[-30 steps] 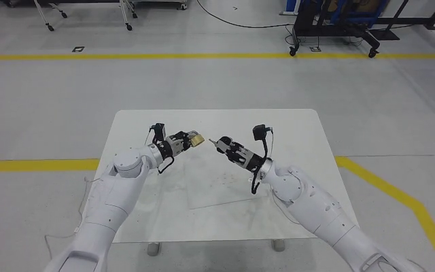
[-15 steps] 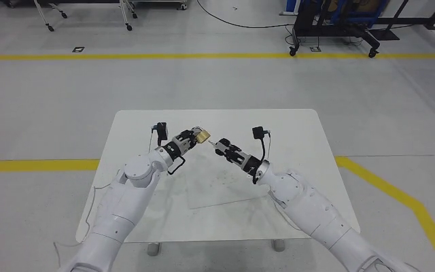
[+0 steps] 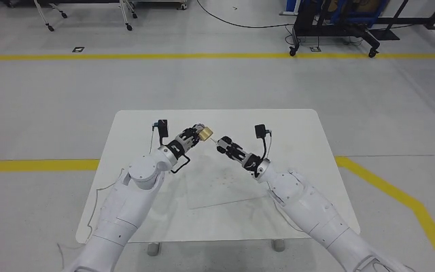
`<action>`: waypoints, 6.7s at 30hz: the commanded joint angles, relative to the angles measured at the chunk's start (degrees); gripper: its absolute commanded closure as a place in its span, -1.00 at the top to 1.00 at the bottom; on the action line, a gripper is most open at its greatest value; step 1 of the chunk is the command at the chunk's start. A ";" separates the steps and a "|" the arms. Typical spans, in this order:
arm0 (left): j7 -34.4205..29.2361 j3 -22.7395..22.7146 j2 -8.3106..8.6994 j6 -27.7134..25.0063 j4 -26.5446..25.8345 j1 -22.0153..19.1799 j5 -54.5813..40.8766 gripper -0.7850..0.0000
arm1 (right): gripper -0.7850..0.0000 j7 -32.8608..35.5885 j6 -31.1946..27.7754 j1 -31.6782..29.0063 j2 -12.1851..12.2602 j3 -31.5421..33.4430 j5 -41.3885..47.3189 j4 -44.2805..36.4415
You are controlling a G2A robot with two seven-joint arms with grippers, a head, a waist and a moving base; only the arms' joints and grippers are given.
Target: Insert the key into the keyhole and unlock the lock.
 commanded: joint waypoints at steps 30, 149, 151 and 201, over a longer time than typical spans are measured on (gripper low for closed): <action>1.50 0.17 -0.56 -2.96 -1.36 1.27 4.57 -1.00 | -1.00 3.28 -0.79 0.08 -2.61 1.87 2.49 3.00; -0.86 -2.00 -2.89 -15.72 -1.27 2.97 2.91 -1.00 | -1.00 28.39 1.16 -1.88 -7.11 8.97 34.15 5.90; -1.39 -1.91 -2.87 -16.34 -1.38 3.10 3.40 -1.00 | -1.00 30.30 1.87 -1.97 -7.42 9.02 38.22 6.10; -17.21 2.38 0.85 -0.78 -15.03 9.89 56.33 1.00 | 1.00 47.27 7.87 -0.33 -7.68 18.54 56.02 12.49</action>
